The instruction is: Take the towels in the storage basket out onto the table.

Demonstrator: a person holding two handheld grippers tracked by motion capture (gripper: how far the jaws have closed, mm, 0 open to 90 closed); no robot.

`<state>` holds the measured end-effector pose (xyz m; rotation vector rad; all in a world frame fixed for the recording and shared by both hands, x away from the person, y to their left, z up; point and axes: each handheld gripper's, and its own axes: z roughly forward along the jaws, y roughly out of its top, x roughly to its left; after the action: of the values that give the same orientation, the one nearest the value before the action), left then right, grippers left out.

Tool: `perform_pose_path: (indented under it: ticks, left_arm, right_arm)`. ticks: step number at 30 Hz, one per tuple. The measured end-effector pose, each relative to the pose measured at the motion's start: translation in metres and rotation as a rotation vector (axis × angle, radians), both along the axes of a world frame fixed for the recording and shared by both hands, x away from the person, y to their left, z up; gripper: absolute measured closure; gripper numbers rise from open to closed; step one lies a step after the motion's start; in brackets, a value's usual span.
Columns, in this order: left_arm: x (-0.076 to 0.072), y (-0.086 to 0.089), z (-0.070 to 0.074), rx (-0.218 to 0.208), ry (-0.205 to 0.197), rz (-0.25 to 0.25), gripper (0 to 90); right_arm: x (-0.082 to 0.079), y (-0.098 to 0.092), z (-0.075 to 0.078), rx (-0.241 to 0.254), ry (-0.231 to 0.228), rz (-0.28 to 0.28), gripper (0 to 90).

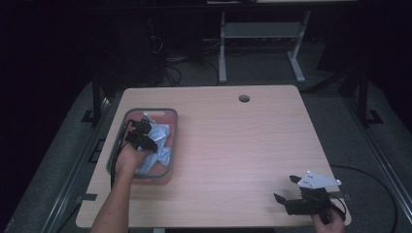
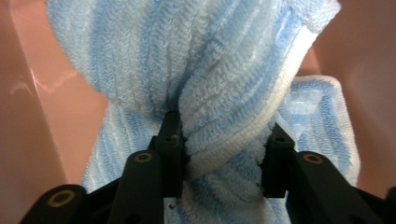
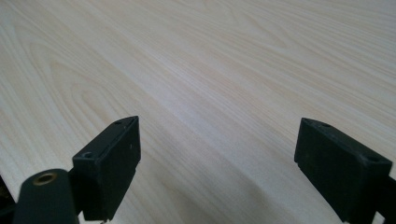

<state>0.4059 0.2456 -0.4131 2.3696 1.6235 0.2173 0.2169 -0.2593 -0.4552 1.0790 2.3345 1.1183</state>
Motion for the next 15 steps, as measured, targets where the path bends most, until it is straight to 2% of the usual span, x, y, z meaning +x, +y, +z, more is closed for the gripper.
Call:
perform_pose_path:
  ticks: [3,7,11,12,15]
  left_arm:
    - [-0.001,0.003,0.002,-0.036,0.010,0.020,62.5]
    - [-0.004,0.002,0.008,-0.020,0.013,0.005,62.3]
    - [-0.008,0.005,0.020,-0.059,-0.020,0.005,62.6]
    - [-0.010,0.006,0.024,-0.073,-0.033,0.007,62.6]
    - [-0.017,0.010,0.033,-0.128,-0.063,0.008,62.6]
  right_arm:
    - [0.000,-0.001,0.000,0.002,0.002,0.002,13.8]
    - [0.001,-0.004,0.000,0.005,0.009,-0.005,13.8]
    - [0.000,-0.005,0.000,0.008,0.004,-0.007,13.8]
    - [0.000,-0.006,0.000,0.001,-0.008,0.000,13.9]
    - [-0.001,-0.005,0.001,0.002,-0.006,-0.002,13.8]
